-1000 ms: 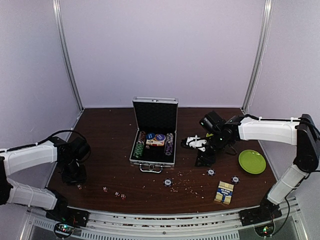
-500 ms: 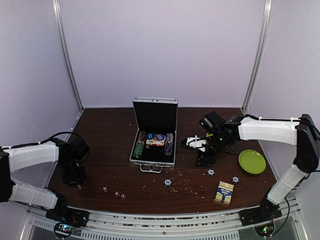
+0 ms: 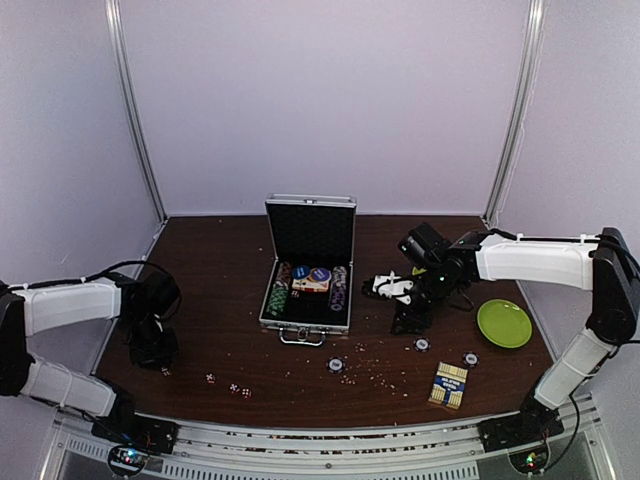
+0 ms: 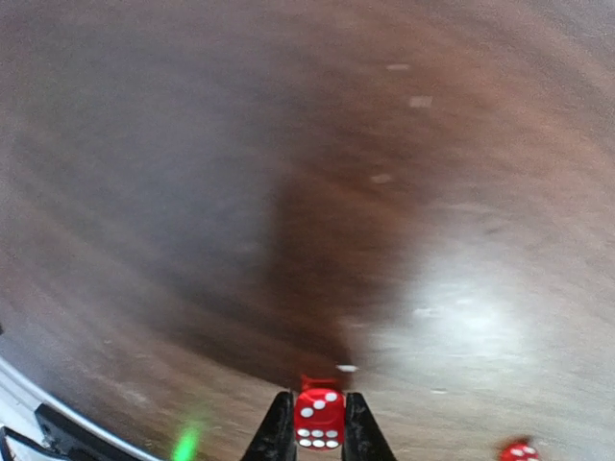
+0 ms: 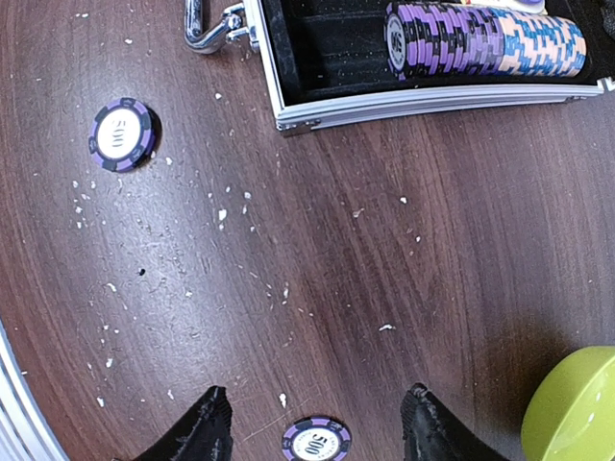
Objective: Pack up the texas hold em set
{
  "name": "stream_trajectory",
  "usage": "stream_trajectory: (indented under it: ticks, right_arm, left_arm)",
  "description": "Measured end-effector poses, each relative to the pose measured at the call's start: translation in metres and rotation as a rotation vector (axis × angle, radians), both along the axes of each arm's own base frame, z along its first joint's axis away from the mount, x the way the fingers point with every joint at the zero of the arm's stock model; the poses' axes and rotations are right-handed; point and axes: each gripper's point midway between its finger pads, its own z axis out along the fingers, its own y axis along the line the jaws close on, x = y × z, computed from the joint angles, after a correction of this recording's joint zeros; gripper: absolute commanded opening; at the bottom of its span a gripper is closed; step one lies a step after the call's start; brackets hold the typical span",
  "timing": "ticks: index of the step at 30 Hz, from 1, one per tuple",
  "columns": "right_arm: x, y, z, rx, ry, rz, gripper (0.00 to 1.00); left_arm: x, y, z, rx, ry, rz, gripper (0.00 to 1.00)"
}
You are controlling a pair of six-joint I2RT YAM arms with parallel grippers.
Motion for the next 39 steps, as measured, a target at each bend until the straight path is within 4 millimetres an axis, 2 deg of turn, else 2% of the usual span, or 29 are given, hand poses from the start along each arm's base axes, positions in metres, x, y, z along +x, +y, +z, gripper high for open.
stream_trajectory:
  ticks: [5,8,11,15,19,21,24,28,34,39]
  right_arm:
    - [0.000,0.000,0.000,-0.002,0.002,0.000,0.60]
    - [-0.001,-0.001,-0.001,-0.004,0.004,0.000,0.60]
    - [-0.001,-0.001,-0.001,-0.006,0.007,0.000,0.60]
    - [-0.002,-0.002,-0.002,-0.008,0.009,0.001,0.60]
    - [-0.002,-0.002,-0.002,-0.010,0.010,0.000,0.61]
    - [-0.002,-0.002,-0.002,-0.010,0.010,0.000,0.60]
    - [-0.002,-0.002,-0.002,-0.011,0.010,0.000,0.60]
    - [-0.002,-0.002,-0.002,-0.013,0.009,-0.001,0.60]
    - [-0.002,-0.003,-0.002,-0.014,0.009,-0.001,0.60]
    - [-0.002,-0.003,-0.002,-0.014,0.009,-0.001,0.60]
  left_arm:
    - [0.021,-0.021,0.009,-0.062,-0.029,-0.053,0.11]
    - [0.044,-0.045,0.025,-0.088,-0.069,-0.132,0.10]
    - [0.078,-0.081,0.054,-0.105,-0.152,-0.251,0.09]
    - [0.133,-0.146,0.102,-0.129,-0.304,-0.409,0.09]
    - [0.166,-0.196,0.118,-0.143,-0.367,-0.511,0.08]
    - [0.181,-0.223,0.118,-0.153,-0.386,-0.559,0.08]
    - [0.194,-0.253,0.107,-0.158,-0.386,-0.617,0.08]
    - [0.199,-0.286,0.083,-0.166,-0.363,-0.688,0.08]
    - [0.206,-0.313,0.059,-0.180,-0.341,-0.747,0.07]
    - [0.209,-0.315,0.047,-0.169,-0.327,-0.768,0.07]
